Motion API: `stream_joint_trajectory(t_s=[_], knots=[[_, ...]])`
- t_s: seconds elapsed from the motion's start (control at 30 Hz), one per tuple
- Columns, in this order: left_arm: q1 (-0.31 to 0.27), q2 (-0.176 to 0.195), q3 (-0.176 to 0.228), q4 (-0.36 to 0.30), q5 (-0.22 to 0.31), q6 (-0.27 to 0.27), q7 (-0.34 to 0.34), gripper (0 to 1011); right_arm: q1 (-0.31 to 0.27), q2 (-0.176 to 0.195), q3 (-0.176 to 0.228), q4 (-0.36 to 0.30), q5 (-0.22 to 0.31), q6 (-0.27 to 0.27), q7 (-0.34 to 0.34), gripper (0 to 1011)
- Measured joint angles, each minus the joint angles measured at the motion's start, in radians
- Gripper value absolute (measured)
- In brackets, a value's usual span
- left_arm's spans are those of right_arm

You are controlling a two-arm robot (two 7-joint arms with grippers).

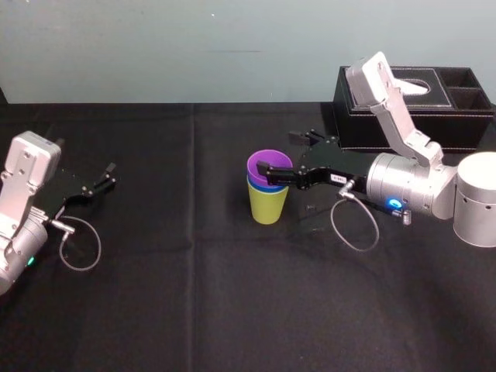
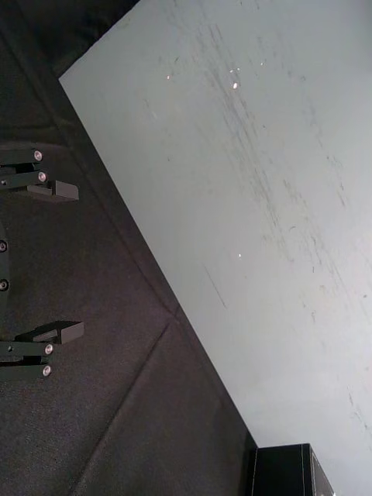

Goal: Stack the three plastic cups sequentially using one hand.

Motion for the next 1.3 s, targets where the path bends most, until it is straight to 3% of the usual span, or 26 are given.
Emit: stream_joint_trajectory(t_s=[0.57, 0.9, 1.0, 1.3], knots=[[0.000, 0.000, 0.000, 0.000, 0.000, 0.000, 0.000, 1011, -0.004, 0.001, 0.003, -0.006, 0.000, -0.001, -0.001, 1003], [0.000, 0.000, 0.000, 0.000, 0.000, 0.000, 0.000, 1011, -0.068, 0.033, 0.062, -0.070, -0.007, -0.027, -0.048, 1003], [0.000, 0.000, 0.000, 0.000, 0.000, 0.000, 0.000, 1011, -0.097, 0.048, 0.099, -0.086, -0.004, -0.039, -0.066, 1003], [0.000, 0.000, 0.000, 0.000, 0.000, 0.000, 0.000, 1011, -0.145, 0.070, 0.175, -0.071, 0.003, -0.055, -0.103, 1003]])
